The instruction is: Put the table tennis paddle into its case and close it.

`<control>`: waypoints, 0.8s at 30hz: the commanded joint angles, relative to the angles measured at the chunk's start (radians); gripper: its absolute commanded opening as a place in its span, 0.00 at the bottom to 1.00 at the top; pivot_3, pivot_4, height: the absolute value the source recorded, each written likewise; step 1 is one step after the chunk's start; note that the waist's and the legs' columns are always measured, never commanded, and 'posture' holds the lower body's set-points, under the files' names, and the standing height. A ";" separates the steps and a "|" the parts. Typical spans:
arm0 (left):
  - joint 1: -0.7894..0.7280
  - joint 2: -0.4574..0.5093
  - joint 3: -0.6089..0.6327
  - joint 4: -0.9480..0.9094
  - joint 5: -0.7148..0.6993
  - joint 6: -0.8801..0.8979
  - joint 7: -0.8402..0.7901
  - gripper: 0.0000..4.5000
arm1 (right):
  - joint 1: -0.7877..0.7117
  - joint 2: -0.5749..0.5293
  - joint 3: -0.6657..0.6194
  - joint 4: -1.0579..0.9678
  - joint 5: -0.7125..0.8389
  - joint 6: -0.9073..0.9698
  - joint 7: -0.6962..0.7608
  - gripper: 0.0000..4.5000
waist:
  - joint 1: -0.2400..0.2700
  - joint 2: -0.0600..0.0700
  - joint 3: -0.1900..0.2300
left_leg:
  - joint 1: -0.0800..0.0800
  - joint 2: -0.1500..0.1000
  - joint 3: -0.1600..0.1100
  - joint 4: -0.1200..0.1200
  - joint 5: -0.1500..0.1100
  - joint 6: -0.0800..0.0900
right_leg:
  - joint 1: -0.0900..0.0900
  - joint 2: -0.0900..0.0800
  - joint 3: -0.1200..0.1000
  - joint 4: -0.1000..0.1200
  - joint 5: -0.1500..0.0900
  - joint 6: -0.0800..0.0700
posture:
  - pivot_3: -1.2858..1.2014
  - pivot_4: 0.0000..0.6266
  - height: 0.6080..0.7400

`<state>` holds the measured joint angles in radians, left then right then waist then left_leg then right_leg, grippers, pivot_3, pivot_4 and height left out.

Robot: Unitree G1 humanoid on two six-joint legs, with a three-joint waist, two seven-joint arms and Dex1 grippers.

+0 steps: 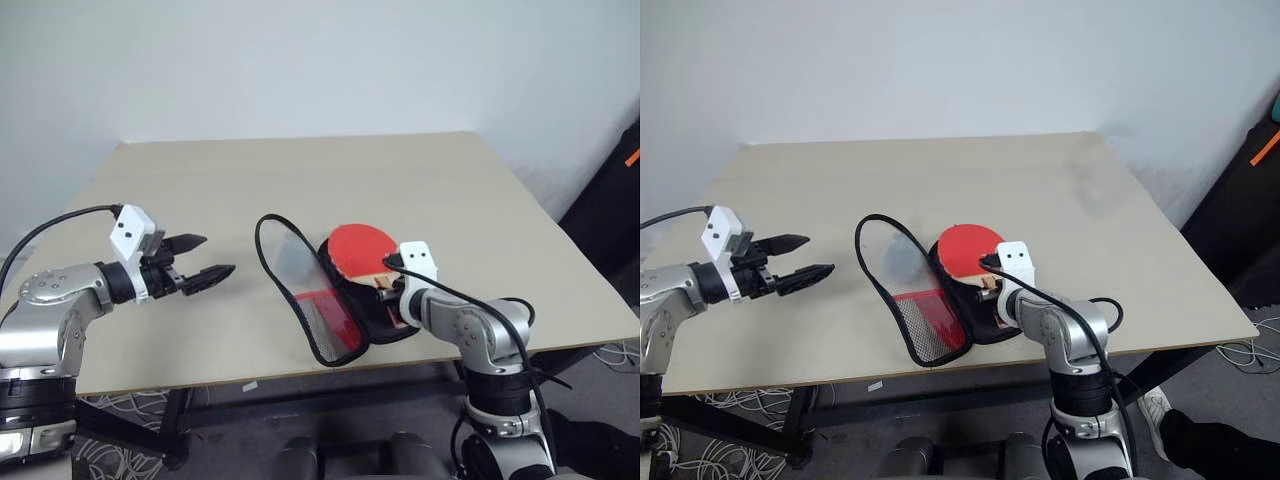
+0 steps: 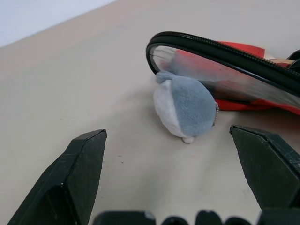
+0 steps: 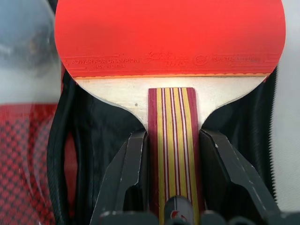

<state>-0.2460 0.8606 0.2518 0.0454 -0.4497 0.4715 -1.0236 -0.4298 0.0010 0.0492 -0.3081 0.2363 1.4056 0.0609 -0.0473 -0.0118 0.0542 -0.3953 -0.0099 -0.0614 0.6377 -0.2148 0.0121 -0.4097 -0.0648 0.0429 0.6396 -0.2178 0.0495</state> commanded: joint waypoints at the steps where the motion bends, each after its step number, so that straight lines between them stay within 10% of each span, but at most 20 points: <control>1: -0.007 0.022 0.032 -0.039 -0.018 0.010 0.003 1.00 | -0.004 0.000 0.013 -0.040 0.008 -0.017 0.012 0.26 | 0.000 0.000 0.000 | 0.000 0.000 0.000 0.000 0.000 0.000 | 0.000 0.000 0.000 0.000 0.000 0.001 | 0.52 0.00 1.00; 14: -0.007 0.029 0.031 -0.063 -0.022 0.046 -0.009 1.00 | -0.030 -0.003 0.028 0.066 -0.031 -0.095 0.004 0.26 | 0.000 0.000 0.000 | 0.000 0.000 0.000 0.000 0.000 0.000 | 0.000 0.000 0.000 0.000 -0.002 0.003 | 0.52 0.00 1.00; 24: 0.019 0.015 0.028 -0.084 -0.032 0.063 -0.007 1.00 | -0.094 -0.068 0.000 0.009 0.039 -0.077 0.114 0.99 | 0.000 0.000 0.000 | 0.000 0.000 0.000 0.000 0.000 0.000 | 0.000 0.000 0.000 0.000 -0.002 0.003 | 0.52 0.00 1.00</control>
<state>-0.2291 0.8673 0.2553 -0.0039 -0.4565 0.5323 -1.0264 -0.4774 -0.0362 0.0729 -0.2112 0.2346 1.3276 0.1263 -0.0470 -0.0117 0.0543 -0.3953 -0.0101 -0.0613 0.6381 -0.2149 0.0120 -0.4095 -0.0651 0.0430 0.6396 -0.2195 0.0523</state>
